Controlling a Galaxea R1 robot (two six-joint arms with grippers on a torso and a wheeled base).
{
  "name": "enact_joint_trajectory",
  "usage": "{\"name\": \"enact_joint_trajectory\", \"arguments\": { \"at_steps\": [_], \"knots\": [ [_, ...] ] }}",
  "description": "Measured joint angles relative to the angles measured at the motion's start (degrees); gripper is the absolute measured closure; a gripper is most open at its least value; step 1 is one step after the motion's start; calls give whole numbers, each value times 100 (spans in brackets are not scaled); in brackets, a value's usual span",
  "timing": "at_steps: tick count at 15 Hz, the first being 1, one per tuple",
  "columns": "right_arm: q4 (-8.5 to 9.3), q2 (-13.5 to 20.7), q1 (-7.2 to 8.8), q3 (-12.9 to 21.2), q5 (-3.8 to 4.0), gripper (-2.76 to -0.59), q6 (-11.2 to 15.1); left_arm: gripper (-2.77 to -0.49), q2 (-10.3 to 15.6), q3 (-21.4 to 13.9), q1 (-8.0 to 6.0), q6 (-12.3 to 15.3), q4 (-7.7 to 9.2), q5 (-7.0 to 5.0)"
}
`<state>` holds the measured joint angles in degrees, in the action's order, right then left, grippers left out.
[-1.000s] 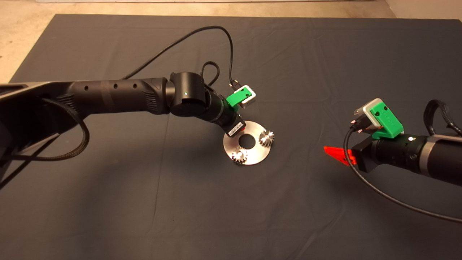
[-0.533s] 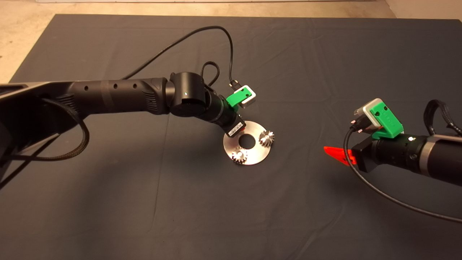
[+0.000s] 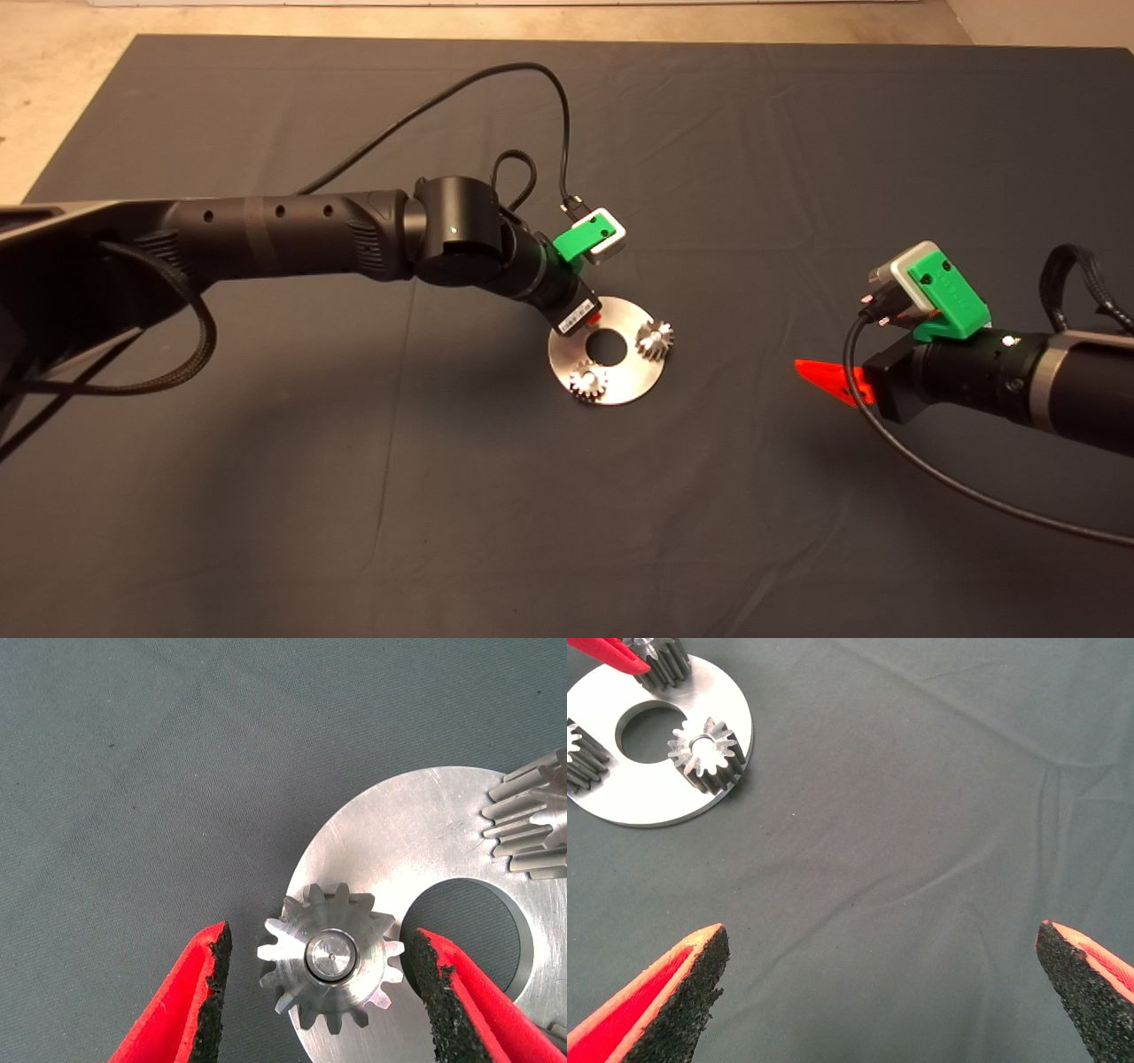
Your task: Install three planetary gears onto the carrier pins
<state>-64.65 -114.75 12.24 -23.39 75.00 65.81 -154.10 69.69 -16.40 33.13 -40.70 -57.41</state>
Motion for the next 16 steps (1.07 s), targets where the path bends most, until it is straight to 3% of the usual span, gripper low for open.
{"name": "enact_joint_trajectory", "arguments": {
  "at_steps": [2,6,8,10,12,13,14,16],
  "knots": [
    [0,0,0,0,2,-260,-1,-143,18,-159,0,1,0,-14],
    [2,0,2,0,0,-260,0,-164,114,-340,-2,5,2,-215],
    [2,0,2,0,2,-260,-2,-174,249,-638,-1,16,2,-561],
    [2,-88,1,0,16,-260,-2,-178,552,-1105,-13,78,15,-811],
    [10,-294,-1,0,33,-260,-2,-189,990,-1604,-169,264,24,-1137],
    [19,-441,1,0,99,-260,-2,-193,1194,-1879,-291,404,23,-1300],
    [37,-570,-1,0,239,-260,-2,-193,1370,-2203,-399,549,27,-1540],
    [109,-956,-2,0,665,-260,-2,-193,1543,-2867,-608,891,50,-2141]
  ]
}}
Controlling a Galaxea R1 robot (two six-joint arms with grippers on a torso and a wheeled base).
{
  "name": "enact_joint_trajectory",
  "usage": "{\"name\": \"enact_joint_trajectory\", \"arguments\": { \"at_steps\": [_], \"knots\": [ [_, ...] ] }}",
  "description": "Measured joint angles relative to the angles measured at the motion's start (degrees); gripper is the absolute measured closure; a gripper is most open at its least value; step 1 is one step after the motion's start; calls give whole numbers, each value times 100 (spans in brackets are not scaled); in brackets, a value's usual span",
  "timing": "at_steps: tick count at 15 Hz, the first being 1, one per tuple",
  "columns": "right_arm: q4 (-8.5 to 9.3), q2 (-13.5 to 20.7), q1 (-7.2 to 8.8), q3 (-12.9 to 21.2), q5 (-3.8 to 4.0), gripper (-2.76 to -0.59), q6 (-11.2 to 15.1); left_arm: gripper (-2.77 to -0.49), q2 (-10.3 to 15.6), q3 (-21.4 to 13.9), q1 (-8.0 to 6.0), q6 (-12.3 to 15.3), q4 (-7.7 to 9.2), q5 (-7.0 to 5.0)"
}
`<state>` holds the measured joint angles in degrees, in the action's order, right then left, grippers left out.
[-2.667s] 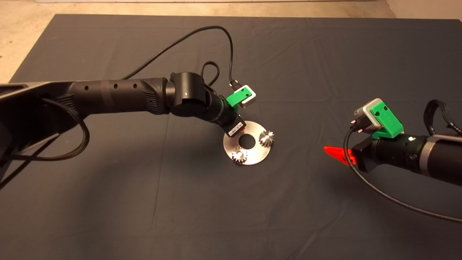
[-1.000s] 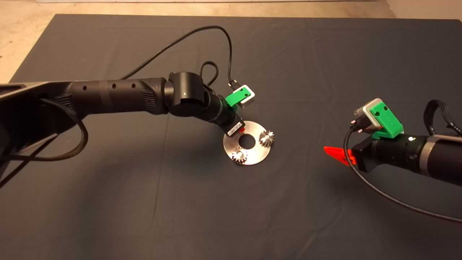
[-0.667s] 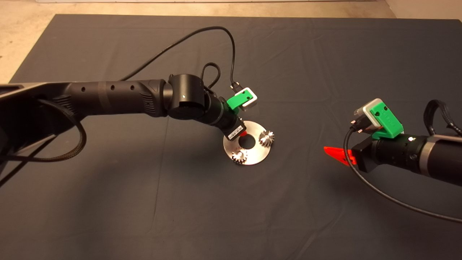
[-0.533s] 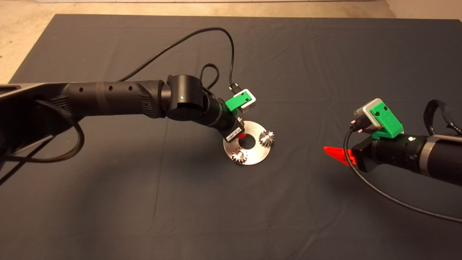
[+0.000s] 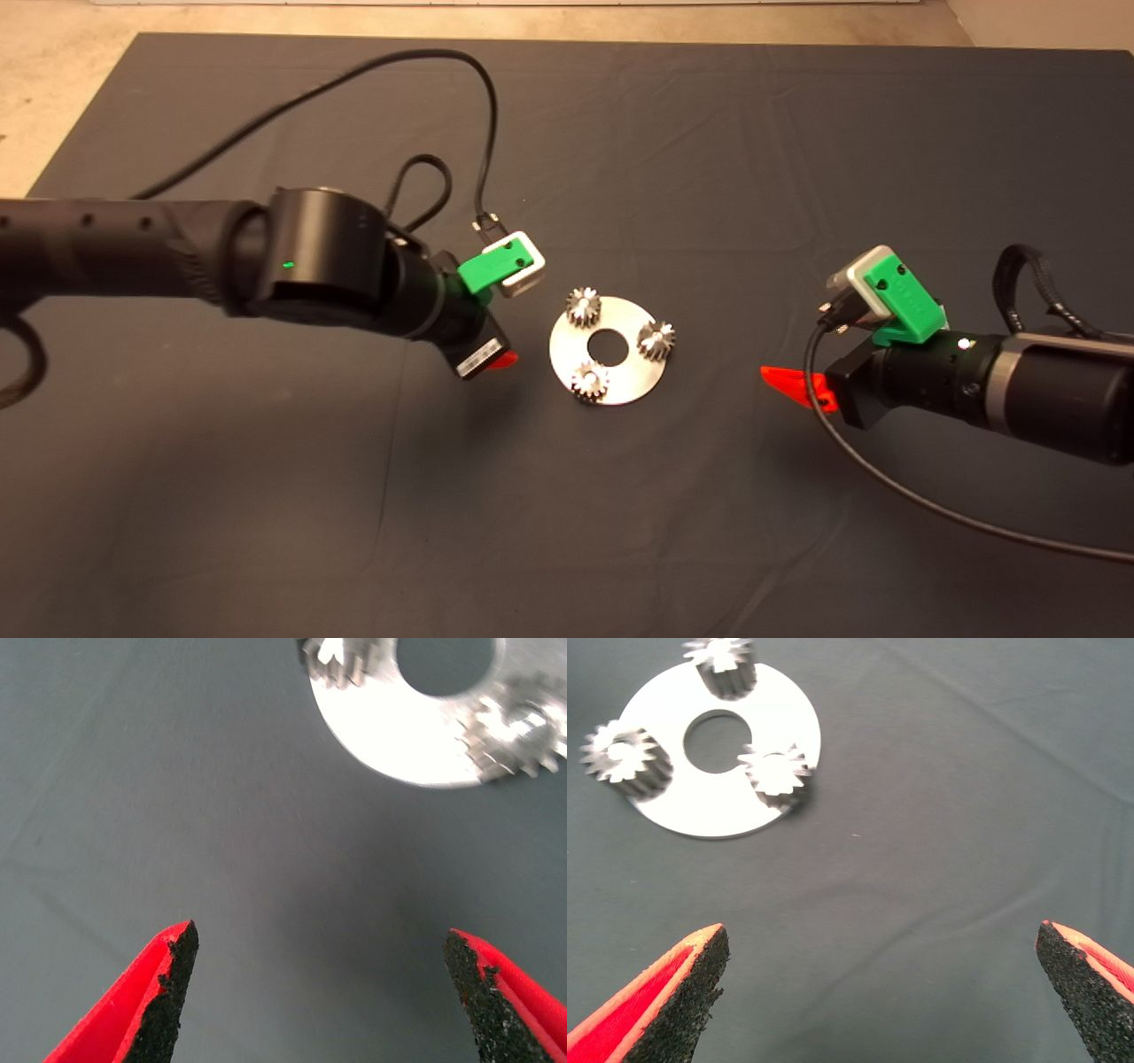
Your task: Install three planetary gears onto the carrier pins
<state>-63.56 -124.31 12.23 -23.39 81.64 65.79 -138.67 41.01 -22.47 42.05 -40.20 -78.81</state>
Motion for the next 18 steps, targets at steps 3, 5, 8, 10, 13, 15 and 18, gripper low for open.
{"name": "enact_joint_trajectory", "arguments": {
  "at_steps": [3,5,8,10,13,15,18],
  "knots": [
    [23,-739,-3,13,451,-260,7,-193,292,-1015,-318,894,13,-575],
    [22,-1208,-27,27,564,-260,103,-193,550,-1590,-370,1559,45,-789],
    [13,-1567,-282,35,590,-260,340,-207,841,-2050,-415,2343,101,-837],
    [-46,-1799,-516,35,596,-260,463,-207,884,-2127,-457,2464,99,-851],
    [-295,-1855,-785,38,592,-260,535,-207,853,-2142,-446,2523,99,-864],
    [-394,-1785,-984,41,576,-260,568,-207,762,-2151,-249,2528,45,-858],
    [-518,-1323,-1186,79,587,-260,588,-207,705,-2153,810,2542,-173,-867]
  ]
}}
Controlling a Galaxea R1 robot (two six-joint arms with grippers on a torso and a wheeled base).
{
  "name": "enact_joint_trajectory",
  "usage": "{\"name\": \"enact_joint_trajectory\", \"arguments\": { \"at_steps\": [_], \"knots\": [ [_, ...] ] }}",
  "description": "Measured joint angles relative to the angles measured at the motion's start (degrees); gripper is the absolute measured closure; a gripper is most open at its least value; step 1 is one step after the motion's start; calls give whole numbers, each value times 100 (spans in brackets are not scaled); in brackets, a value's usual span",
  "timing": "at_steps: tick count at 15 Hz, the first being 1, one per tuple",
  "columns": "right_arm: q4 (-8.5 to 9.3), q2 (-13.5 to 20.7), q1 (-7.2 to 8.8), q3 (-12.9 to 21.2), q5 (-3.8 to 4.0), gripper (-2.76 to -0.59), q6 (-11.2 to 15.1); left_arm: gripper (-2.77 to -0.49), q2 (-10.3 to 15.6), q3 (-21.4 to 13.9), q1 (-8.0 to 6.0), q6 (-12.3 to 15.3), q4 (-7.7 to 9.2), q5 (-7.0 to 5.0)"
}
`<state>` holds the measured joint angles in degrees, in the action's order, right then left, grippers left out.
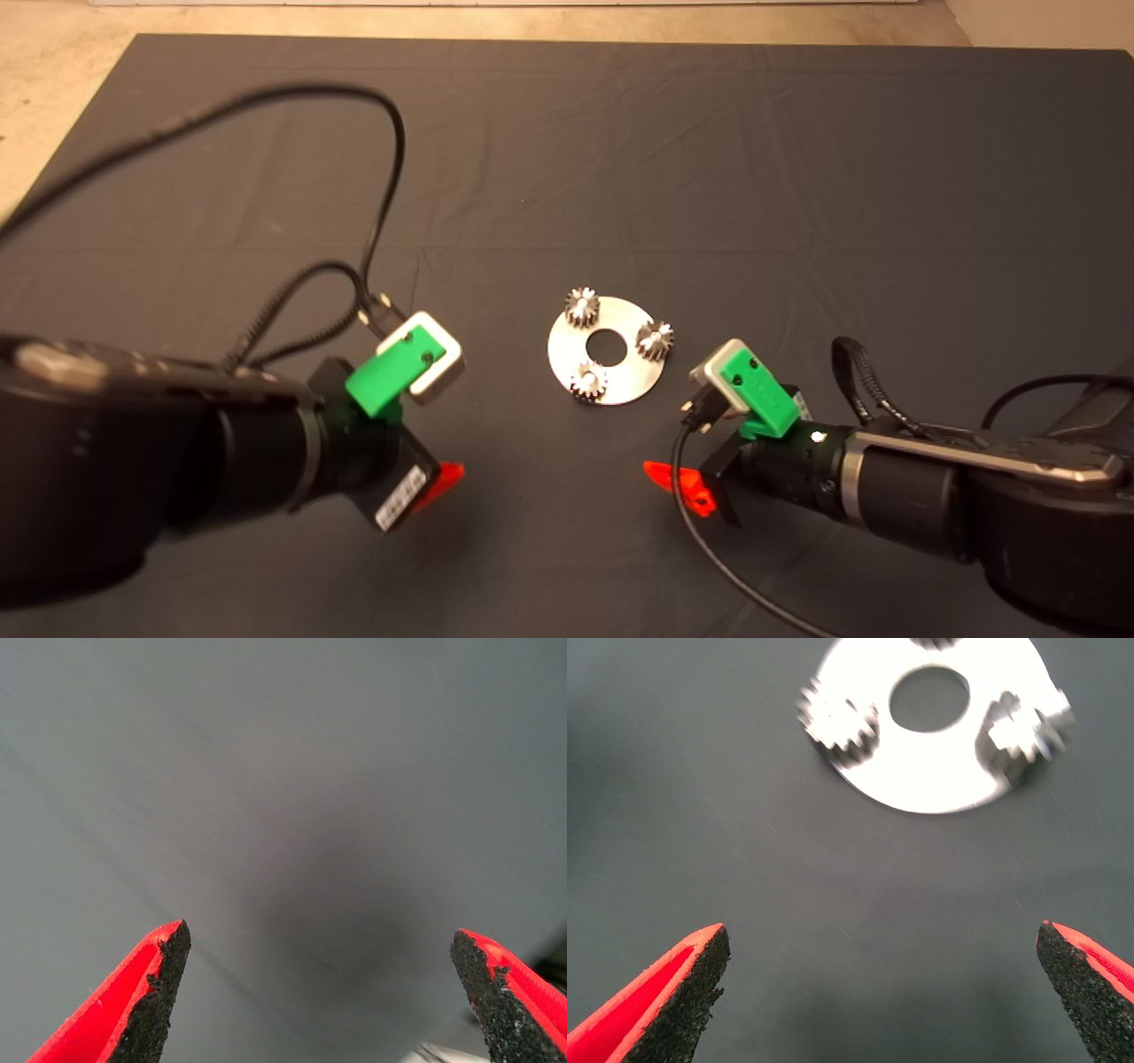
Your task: Install three planetary gears onto the carrier pins
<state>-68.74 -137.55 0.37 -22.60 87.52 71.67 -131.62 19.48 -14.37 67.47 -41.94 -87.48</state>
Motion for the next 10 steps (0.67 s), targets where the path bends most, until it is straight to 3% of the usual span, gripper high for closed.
{"name": "enact_joint_trajectory", "arguments": {
  "at_steps": [1,2,3,5,8,10],
  "knots": [
    [-5,140,-81,6,7,-260,0,-207,-74,-2,326,15,-88,2],
    [-13,272,-135,17,16,-260,0,-207,-198,-2,506,22,-189,0],
    [-28,373,-182,17,16,-260,0,-207,-335,-5,558,22,-268,13],
    [-46,499,-223,34,20,-260,-1,-207,-344,-9,545,25,-373,20],
    [-57,593,-265,59,-3,-260,-1,-207,-309,-9,545,25,-392,0],
    [-68,868,-337,80,-3,-260,-4,-207,-309,-9,547,27,-395,2]
  ]
}}
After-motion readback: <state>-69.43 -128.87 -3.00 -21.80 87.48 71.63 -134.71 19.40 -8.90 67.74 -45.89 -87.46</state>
